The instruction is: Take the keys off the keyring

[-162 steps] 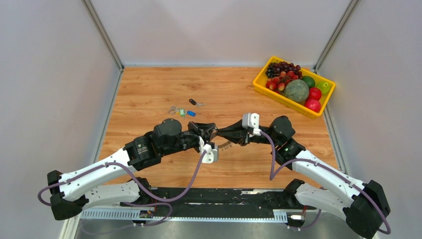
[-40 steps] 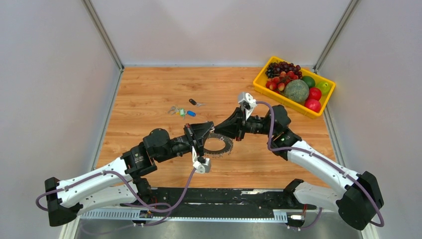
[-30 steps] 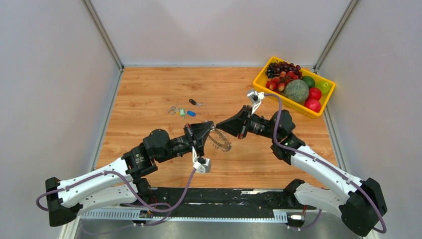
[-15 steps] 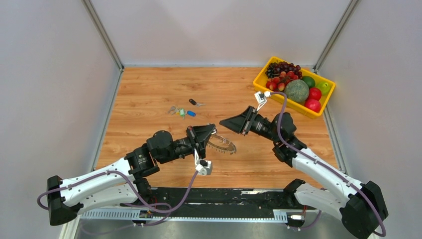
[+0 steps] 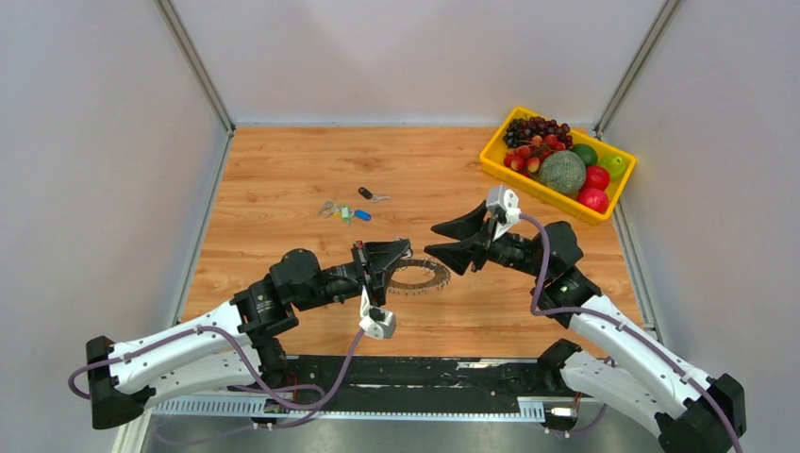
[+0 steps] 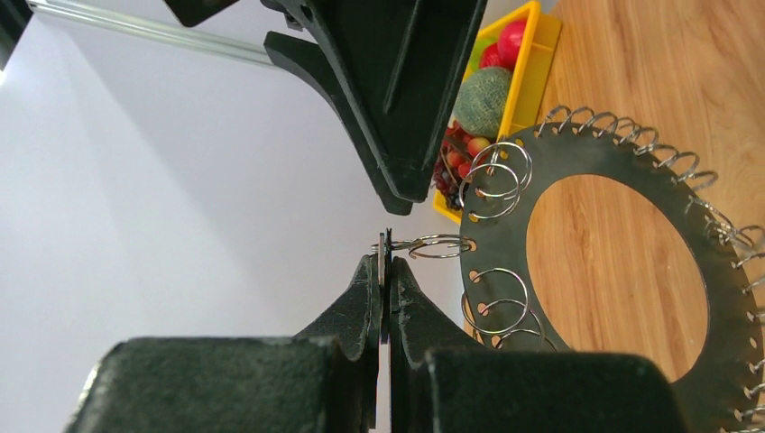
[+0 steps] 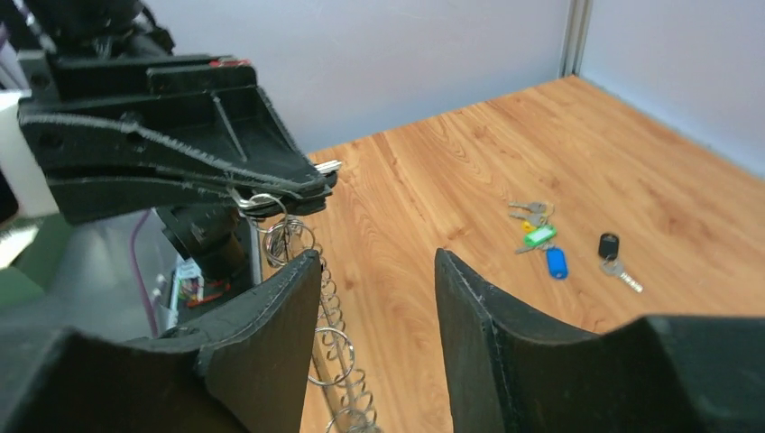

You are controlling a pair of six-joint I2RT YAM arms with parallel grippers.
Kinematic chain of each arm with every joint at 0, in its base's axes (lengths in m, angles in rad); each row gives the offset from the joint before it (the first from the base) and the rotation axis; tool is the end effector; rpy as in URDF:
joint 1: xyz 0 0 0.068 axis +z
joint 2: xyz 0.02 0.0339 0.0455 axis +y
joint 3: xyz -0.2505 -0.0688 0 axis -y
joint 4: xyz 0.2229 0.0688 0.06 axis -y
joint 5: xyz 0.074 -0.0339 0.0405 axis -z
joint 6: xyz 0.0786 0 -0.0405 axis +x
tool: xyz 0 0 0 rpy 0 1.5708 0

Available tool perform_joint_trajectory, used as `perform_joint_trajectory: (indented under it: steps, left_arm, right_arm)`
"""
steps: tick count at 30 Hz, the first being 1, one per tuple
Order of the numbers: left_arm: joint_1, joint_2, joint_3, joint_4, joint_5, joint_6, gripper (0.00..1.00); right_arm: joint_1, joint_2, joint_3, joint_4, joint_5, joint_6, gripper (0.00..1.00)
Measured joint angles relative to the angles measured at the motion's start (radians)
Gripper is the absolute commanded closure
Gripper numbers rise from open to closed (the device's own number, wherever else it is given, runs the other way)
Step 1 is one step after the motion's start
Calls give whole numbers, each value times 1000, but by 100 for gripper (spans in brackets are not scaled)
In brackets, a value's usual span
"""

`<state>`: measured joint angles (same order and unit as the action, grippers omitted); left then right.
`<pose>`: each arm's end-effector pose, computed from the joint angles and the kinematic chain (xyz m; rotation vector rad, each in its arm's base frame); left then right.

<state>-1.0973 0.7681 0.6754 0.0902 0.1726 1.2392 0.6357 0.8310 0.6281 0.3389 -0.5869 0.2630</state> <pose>0.0877 -0.2008 0.3263 1.4952 0.4896 -0.0244 0.1509 0.1655 0.3313 -0.7774 1.3584 1.1389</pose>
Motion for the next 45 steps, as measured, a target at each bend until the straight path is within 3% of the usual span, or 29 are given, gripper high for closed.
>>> perform_joint_trajectory:
  steps: [6,17,23,29,31,38,42,45]
  left_arm:
    - [0,0,0,-3,31,-10,100]
    - [0,0,1,-13,60,-21,100]
    - [-1,0,2,-13,63,-22,100]
    - [0,0,2,-24,62,-22,100]
    - [0,0,2,-28,60,-22,100]
    - [0,-4,2,-29,35,-21,100]
    - [6,-4,3,-19,10,-19,100]
    - [7,-3,2,-27,5,-19,100]
  right_arm:
    - [28,25,-5,33,-65,-153,50]
    - [103,52,-5,51,-130,-251,51]
    - [121,72,-5,77,-142,-257,67]
    - [133,100,1,92,-166,-243,98]
    - [134,113,8,94,-174,-226,100]
    - [137,114,24,60,-74,-73,100]
    - [141,108,23,36,53,166,100]
    - [141,76,-63,126,156,422,100]
